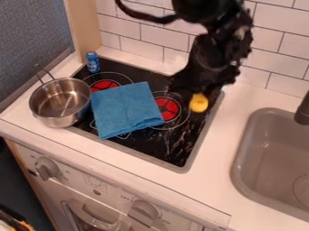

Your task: Placed the yellow knife to the upper side of the right burner

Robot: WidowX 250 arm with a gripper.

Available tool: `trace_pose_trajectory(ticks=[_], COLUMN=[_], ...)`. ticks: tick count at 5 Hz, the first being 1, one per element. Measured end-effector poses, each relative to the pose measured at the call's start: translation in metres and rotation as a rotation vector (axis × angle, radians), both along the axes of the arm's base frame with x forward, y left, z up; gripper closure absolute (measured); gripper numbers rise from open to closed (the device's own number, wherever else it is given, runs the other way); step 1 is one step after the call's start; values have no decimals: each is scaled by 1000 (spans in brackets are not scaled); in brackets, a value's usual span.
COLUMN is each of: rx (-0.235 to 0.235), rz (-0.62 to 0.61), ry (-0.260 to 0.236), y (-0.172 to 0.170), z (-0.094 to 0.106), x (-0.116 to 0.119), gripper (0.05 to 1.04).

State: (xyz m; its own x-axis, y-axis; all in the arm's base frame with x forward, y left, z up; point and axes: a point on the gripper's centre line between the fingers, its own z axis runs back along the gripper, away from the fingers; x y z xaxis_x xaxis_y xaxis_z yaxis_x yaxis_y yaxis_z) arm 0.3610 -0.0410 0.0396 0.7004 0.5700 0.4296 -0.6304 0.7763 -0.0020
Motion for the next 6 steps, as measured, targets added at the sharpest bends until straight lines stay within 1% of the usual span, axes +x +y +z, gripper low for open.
trace_pose_trajectory(ticks=[1,2,3,4,5,6], rx=[10,1,-11,18,26,53], rz=[-16,-23,-26,-16,-25,-19], ry=[23,42,56,59,55,68], y=[-3,-13,-16,-14,-17,-18], z=[-12,-20,-25,-25,-24,-24], x=[9,11,13,15,15,11], gripper=[606,559,450,164,77,83])
